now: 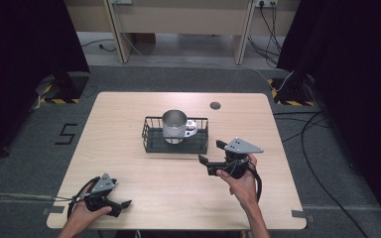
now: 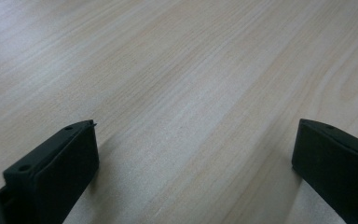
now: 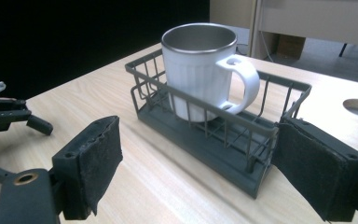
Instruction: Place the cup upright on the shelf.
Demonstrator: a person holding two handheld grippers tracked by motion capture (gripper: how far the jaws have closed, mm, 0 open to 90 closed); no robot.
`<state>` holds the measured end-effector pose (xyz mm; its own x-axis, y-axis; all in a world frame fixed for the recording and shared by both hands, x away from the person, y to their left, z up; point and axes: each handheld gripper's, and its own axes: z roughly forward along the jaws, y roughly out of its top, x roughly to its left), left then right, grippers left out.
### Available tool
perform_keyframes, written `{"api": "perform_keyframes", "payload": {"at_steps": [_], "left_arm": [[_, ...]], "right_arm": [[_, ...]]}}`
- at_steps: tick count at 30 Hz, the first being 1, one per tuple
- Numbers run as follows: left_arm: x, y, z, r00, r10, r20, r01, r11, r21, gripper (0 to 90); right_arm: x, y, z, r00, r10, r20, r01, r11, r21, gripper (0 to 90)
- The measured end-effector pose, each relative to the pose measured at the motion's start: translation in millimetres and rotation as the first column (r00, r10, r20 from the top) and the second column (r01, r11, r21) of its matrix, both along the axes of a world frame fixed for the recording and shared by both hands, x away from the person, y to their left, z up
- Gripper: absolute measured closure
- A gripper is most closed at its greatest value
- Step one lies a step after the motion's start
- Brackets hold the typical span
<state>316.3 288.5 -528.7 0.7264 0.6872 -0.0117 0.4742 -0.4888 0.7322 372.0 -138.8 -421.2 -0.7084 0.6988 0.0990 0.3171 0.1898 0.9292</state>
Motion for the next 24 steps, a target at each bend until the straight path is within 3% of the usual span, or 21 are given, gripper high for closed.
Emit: {"api": "perform_keyframes", "payload": {"at_steps": [24], "left_arm": [[-1.0, 0.2, 0.0, 1.0, 0.007, -0.001, -0.007, 1.0, 0.0, 0.0]], "right_arm": [[-27.4, -7.6, -32.6, 0.9996, 0.005, -0.028, -0.006, 1.0, -0.026, 15.4]]}}
